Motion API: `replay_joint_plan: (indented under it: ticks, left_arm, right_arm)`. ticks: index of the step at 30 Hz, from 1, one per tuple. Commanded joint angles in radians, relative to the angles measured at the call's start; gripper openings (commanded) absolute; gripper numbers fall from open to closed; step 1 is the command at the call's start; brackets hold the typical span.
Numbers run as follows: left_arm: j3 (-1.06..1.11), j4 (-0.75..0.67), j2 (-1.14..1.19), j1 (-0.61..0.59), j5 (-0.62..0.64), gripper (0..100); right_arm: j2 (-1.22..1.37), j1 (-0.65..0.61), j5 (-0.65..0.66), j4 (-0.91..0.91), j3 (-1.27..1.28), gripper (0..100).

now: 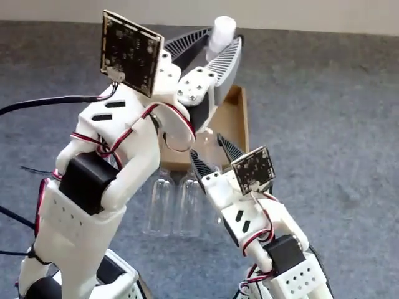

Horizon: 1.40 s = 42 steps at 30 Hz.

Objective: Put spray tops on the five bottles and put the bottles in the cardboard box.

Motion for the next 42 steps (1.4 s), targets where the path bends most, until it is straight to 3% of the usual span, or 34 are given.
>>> replay_joint_plan:
  ticks: [1,20,28,42]
  left_arm:
    - [0.047,-0.034,-0.002,0.015,0.008,0]
    - [0.061,-0.11,0.001,0.012,-0.002,1]
    - [0.061,-0.112,0.001,-0.11,-0.002,1]
    - [0.062,-0.147,0.001,-0.088,0.005,1]
  right_arm:
    - [-0.018,-0.007,-0.009,-0.025,-0.01,0.4]
    - [-0.019,-0.007,-0.009,-0.025,-0.01,0.4]
    - [-0.019,-0.007,-0.009,-0.025,-0.01,0.4]
    - [-0.019,-0.007,-0.009,-0.025,-0.01,0.4]
